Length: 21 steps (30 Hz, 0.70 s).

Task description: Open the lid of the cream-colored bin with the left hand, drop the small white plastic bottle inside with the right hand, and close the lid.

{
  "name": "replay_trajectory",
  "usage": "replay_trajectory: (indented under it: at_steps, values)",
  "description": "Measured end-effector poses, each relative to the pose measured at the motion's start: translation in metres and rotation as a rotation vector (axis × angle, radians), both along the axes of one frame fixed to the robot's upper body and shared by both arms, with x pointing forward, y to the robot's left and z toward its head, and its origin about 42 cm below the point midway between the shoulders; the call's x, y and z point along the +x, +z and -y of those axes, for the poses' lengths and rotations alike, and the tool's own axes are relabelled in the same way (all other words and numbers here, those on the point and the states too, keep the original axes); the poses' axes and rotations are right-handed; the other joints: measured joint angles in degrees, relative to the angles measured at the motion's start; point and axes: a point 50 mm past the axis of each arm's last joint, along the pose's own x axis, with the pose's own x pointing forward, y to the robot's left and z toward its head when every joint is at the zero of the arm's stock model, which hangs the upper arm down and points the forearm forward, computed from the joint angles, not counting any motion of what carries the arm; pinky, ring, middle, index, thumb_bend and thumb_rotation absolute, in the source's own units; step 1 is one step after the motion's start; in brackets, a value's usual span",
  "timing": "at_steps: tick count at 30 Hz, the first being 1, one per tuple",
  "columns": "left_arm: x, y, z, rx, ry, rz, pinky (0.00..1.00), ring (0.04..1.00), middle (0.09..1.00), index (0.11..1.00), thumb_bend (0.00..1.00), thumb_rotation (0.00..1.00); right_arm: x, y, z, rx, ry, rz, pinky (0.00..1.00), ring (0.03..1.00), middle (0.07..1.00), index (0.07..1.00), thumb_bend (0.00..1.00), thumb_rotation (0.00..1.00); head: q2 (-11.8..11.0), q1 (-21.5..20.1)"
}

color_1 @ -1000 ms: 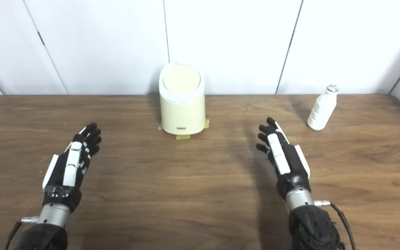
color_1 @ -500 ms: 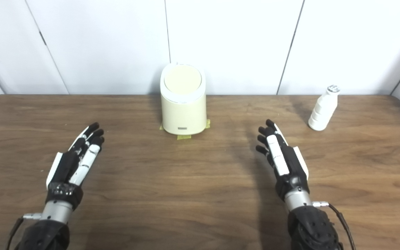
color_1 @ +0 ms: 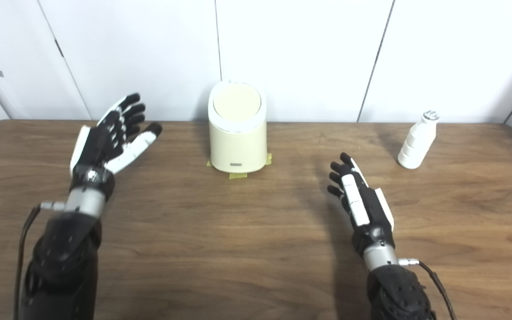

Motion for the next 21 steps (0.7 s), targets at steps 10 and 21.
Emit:
replay_trajectory:
  at_steps: [10,21]
  values:
    - [0.046,0.022,0.017,0.096,-0.008,0.013,0.84,0.872,0.883,0.925,0.84,0.3,-0.001,-0.006,-0.001,-0.012,0.006,0.02,0.84,0.898,0.915,0.959,0.58,0.91,-3.17,-0.53]
    - [0.08,0.011,0.032,0.218,-0.01,-0.049,0.76,0.854,0.874,0.913,0.86,0.28,-0.004,-0.015,0.003,-0.046,0.011,0.021,0.83,0.887,0.912,0.962,0.57,0.89,-6.6,-0.88]
